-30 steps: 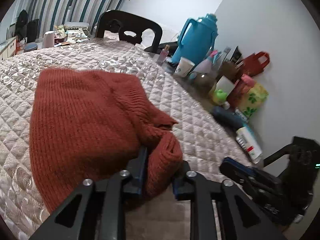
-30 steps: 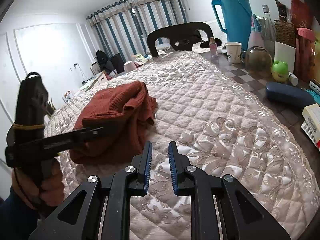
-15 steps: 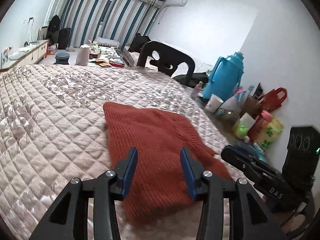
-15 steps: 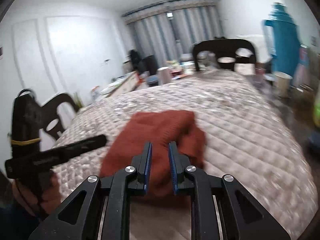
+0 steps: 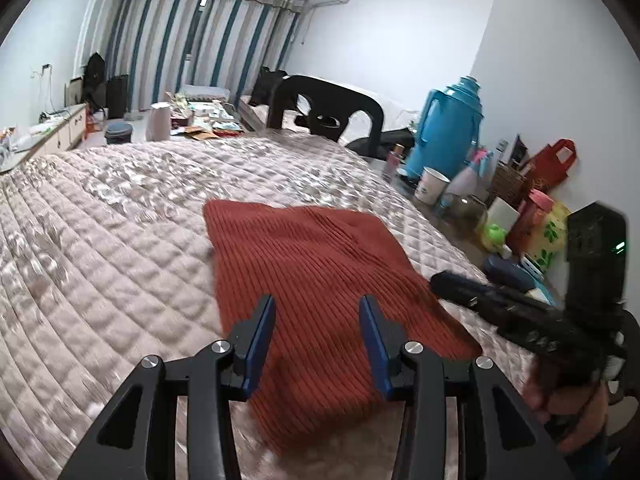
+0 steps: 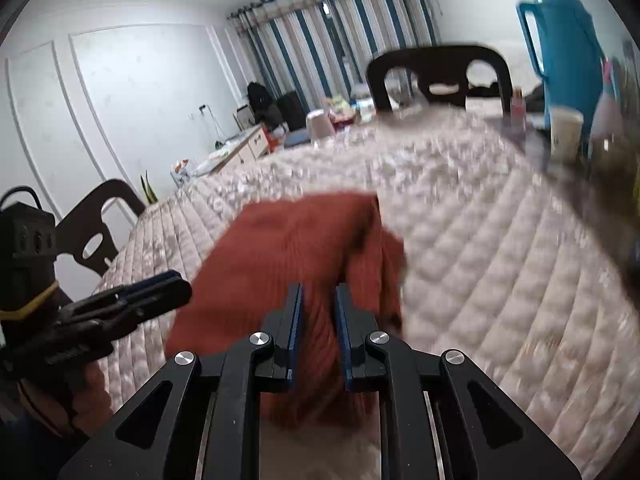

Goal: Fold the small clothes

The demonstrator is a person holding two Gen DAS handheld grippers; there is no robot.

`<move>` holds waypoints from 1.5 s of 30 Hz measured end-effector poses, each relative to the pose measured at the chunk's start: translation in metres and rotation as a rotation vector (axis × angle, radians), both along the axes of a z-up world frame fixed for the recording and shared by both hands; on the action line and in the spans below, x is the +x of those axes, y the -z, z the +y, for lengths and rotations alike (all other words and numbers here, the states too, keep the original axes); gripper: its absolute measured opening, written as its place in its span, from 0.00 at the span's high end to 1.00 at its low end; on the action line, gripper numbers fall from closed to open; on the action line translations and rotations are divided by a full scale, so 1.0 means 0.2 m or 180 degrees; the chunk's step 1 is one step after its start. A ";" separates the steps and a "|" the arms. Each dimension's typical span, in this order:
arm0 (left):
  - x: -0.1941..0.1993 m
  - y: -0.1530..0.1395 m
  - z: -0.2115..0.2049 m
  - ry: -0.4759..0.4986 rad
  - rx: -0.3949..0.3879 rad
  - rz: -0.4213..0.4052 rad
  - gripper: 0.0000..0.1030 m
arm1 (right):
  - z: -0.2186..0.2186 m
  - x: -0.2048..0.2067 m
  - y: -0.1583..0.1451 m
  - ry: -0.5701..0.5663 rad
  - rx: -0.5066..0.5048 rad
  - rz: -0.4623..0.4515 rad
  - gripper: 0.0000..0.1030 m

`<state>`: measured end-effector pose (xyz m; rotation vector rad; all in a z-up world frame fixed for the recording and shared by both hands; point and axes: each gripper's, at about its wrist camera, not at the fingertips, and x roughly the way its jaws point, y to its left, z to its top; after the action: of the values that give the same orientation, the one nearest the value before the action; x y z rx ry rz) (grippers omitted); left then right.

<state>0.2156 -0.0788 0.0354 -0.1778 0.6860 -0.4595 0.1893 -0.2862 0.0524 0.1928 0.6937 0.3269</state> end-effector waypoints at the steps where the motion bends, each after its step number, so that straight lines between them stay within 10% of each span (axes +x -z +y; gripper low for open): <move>1: 0.02 0.00 0.00 -0.0027 0.0017 0.0010 0.56 | 0.01 0.03 -0.03 -0.0008 -0.0003 -0.0028 0.85; 8: 0.13 0.12 -0.06 -0.0033 0.0149 0.0183 0.56 | 0.10 0.28 0.13 -0.0066 -0.0138 0.0308 0.85; 20: -0.13 0.01 -0.02 -0.0148 0.0235 0.0171 0.56 | 0.12 -0.10 0.02 -0.0249 -0.0210 0.0058 0.85; 45: -0.22 0.05 -0.04 -0.0266 0.0401 0.0238 0.56 | 0.09 -0.12 0.00 -0.0160 -0.0266 -0.0026 0.83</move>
<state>0.1709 -0.0860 0.0253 -0.1048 0.7754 -0.3298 0.1652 -0.2681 0.0520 0.0946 0.7035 0.3460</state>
